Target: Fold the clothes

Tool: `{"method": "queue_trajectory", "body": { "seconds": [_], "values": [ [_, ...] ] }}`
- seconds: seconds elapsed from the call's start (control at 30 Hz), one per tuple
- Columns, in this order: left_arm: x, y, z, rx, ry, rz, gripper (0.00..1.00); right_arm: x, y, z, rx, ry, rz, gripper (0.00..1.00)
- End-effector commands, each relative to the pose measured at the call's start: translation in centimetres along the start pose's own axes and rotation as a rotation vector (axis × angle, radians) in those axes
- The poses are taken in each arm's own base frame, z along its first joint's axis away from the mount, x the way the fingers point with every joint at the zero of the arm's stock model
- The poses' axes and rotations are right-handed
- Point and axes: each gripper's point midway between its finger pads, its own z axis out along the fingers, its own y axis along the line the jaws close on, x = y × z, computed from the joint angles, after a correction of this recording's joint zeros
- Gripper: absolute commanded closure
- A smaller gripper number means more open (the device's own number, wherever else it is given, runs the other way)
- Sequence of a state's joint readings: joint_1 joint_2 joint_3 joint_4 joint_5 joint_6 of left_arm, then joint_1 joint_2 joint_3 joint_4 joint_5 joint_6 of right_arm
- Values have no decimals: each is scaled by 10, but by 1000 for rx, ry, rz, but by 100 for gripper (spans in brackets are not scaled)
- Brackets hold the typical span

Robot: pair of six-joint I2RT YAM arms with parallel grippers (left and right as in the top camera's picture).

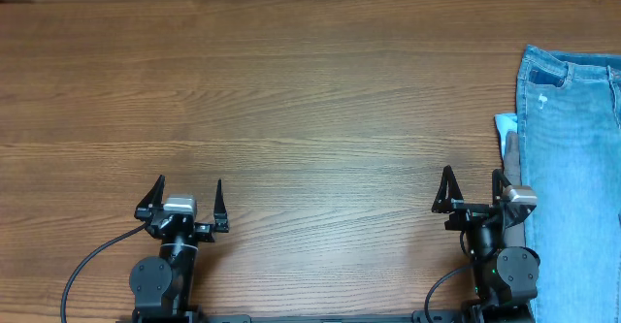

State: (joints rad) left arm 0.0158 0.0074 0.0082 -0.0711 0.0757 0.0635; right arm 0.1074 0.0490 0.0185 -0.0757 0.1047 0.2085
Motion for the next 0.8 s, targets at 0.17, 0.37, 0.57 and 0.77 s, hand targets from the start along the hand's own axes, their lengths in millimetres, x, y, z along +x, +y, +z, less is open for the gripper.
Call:
{"method": "queue_trajectory", "body": {
  "seconds": [0.17, 0.37, 0.57, 0.77],
  "values": [
    [0, -1, 0, 8, -1, 26, 0, 4, 8, 0, -46, 12, 16, 0],
    [0, -1, 0, 12, -3, 26, 0, 9, 21, -1, -123, 37, 16, 0],
    [-1, -7, 0, 48, -9, 23, 0, 14, 21, -1, -124, 60, 20, 0],
    [-6, -30, -3, 182, -29, -38, 0, 14, 21, -1, -125, 59, 19, 0]
  ]
}}
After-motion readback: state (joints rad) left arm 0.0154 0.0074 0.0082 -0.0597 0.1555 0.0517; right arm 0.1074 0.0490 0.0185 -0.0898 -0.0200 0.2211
